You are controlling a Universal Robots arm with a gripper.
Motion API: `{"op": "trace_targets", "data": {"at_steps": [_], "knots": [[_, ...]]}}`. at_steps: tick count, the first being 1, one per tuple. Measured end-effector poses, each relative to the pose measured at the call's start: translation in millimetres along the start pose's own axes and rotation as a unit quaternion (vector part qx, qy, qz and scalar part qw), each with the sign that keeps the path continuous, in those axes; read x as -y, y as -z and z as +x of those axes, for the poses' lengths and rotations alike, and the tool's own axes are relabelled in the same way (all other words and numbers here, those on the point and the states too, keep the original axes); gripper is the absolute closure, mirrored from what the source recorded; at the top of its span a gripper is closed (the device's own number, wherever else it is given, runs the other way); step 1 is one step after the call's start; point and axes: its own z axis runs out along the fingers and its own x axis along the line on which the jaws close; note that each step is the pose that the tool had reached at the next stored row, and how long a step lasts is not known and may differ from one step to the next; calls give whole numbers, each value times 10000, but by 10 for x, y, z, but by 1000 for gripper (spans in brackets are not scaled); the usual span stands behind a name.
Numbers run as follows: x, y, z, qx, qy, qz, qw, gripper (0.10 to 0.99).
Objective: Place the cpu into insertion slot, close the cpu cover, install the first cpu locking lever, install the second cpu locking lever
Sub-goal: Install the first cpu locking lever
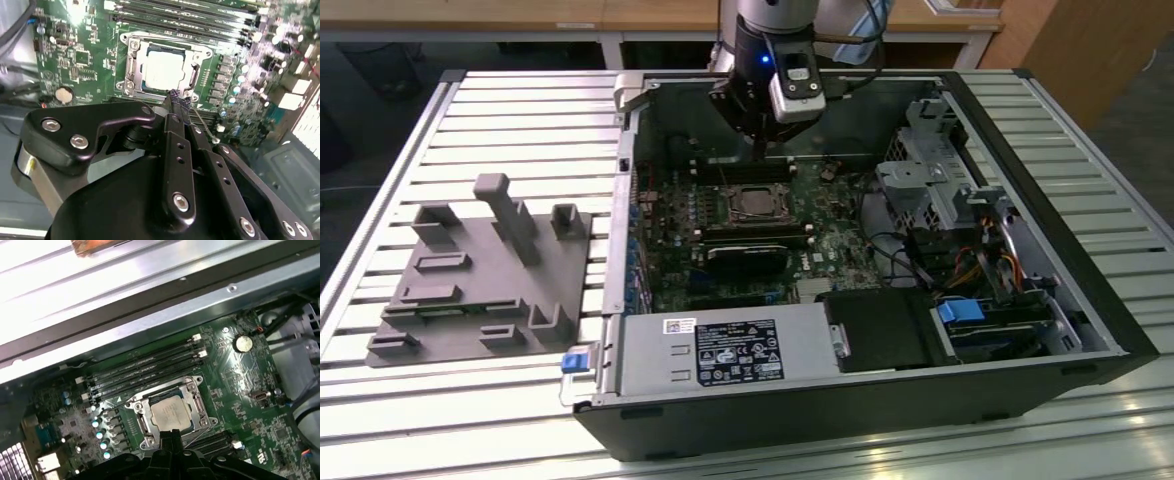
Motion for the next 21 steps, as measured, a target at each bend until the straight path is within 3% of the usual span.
{"op": "trace_targets", "data": {"at_steps": [7, 9, 12, 17, 21], "knots": [[3, -33, 2, 83, 384, -27, 9992, 980], [3, -47, 2, 86, 569, -27, 9983, 980], [4, -67, 2, 95, 906, -32, 9958, 980], [4, -75, 2, 97, 1143, -149, 9933, 980], [6, -80, 2, 123, 1232, -173, 9922, 980]]}}
